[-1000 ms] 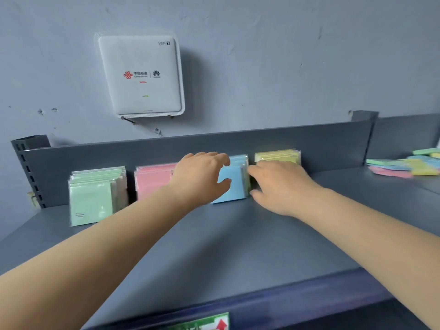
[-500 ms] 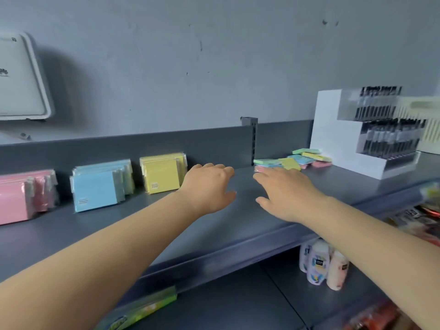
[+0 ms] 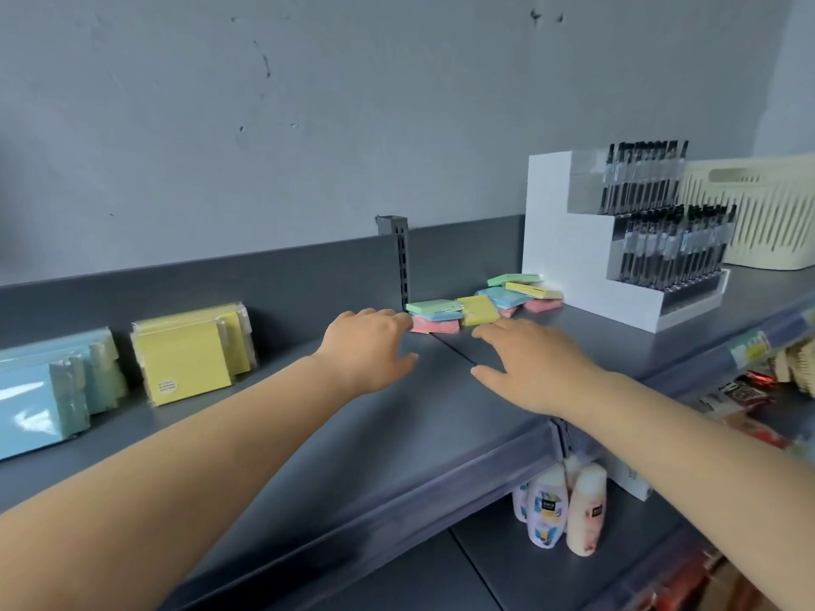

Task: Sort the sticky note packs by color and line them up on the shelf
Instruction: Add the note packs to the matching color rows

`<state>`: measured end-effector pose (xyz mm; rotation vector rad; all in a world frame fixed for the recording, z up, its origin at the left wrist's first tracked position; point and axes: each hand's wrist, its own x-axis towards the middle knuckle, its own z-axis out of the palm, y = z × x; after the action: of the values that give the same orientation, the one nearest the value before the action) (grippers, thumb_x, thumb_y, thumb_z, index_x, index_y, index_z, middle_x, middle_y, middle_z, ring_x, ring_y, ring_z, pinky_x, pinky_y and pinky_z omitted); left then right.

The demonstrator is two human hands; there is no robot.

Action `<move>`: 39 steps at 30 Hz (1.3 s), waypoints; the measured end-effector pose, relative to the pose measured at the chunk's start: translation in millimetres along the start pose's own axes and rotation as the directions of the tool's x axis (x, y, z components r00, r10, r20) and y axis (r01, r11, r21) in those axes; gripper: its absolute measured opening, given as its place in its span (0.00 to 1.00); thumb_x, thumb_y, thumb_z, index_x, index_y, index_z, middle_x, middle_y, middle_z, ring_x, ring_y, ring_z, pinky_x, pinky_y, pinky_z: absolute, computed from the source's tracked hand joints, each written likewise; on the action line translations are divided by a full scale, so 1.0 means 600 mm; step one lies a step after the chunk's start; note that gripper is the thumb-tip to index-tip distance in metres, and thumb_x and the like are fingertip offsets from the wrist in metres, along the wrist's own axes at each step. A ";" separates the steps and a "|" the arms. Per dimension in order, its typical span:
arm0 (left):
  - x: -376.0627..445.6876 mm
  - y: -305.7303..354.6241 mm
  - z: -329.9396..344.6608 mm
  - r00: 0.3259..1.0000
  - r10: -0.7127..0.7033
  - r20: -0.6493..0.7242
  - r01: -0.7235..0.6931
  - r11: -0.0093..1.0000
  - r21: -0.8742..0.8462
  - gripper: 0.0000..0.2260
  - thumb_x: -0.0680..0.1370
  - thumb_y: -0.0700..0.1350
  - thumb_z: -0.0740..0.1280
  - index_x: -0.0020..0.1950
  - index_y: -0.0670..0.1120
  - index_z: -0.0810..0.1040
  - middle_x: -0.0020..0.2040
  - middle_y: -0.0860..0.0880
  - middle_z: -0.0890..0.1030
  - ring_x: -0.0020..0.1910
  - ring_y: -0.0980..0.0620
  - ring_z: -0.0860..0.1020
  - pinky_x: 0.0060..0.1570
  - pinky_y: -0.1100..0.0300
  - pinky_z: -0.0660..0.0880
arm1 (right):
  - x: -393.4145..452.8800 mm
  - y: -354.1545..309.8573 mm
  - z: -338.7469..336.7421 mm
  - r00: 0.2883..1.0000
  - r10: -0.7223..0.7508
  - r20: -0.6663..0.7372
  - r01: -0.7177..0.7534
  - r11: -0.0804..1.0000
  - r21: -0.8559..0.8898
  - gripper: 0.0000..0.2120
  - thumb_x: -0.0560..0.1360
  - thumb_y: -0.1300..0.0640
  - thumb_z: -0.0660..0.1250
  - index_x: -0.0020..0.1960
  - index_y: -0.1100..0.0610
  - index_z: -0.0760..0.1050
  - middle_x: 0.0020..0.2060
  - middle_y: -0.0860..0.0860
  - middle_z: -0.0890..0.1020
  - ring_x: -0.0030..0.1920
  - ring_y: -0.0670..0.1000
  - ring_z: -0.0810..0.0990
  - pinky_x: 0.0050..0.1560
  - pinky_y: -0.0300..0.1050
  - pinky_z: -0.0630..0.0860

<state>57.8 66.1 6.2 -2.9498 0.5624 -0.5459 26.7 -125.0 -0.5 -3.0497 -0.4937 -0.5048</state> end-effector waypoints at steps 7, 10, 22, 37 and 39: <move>0.116 -0.013 0.052 1.000 -0.029 -0.004 0.029 0.997 -0.070 0.19 0.78 0.54 0.59 0.67 0.49 0.69 0.65 0.52 0.74 0.63 0.49 0.72 0.56 0.56 0.68 | 0.089 0.063 0.032 0.996 0.080 0.047 -0.085 0.990 0.110 0.21 0.77 0.45 0.59 0.68 0.51 0.66 0.63 0.49 0.73 0.59 0.53 0.73 0.53 0.48 0.74; 0.163 -0.019 0.073 1.000 -0.031 -0.001 0.031 0.994 -0.102 0.18 0.78 0.54 0.59 0.66 0.49 0.69 0.64 0.52 0.75 0.62 0.48 0.72 0.55 0.56 0.68 | 0.135 0.090 0.051 0.993 0.103 0.057 -0.110 0.983 0.148 0.21 0.77 0.45 0.59 0.68 0.52 0.67 0.64 0.48 0.73 0.61 0.53 0.72 0.55 0.47 0.72; 0.269 -0.038 0.132 0.998 -0.058 -0.012 0.048 0.918 -0.393 0.11 0.80 0.46 0.59 0.60 0.47 0.75 0.58 0.51 0.78 0.55 0.49 0.76 0.55 0.54 0.74 | 0.281 0.163 0.107 0.982 0.071 0.176 -0.107 0.973 0.203 0.24 0.76 0.48 0.63 0.70 0.52 0.65 0.66 0.50 0.70 0.65 0.52 0.68 0.61 0.47 0.69; 0.288 -0.044 0.146 0.983 -0.070 0.170 0.154 0.820 -0.552 0.23 0.75 0.48 0.67 0.69 0.49 0.68 0.65 0.53 0.73 0.64 0.55 0.72 0.57 0.68 0.65 | 0.296 0.198 0.133 0.976 0.021 0.218 -0.092 0.942 0.322 0.33 0.67 0.39 0.68 0.69 0.44 0.64 0.57 0.39 0.69 0.65 0.48 0.61 0.64 0.48 0.63; 0.287 -0.045 0.144 0.976 -0.067 0.209 0.178 0.799 -0.574 0.24 0.75 0.48 0.68 0.70 0.48 0.67 0.67 0.53 0.72 0.65 0.55 0.71 0.59 0.68 0.64 | 0.292 0.197 0.130 0.981 0.025 0.191 -0.101 0.910 0.401 0.36 0.65 0.40 0.71 0.69 0.45 0.64 0.54 0.37 0.68 0.61 0.44 0.63 0.63 0.46 0.64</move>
<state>247.6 29.2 -13.6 -3.5984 0.6138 -0.1070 245.2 -179.1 -14.2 -2.7016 -0.4364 -0.0977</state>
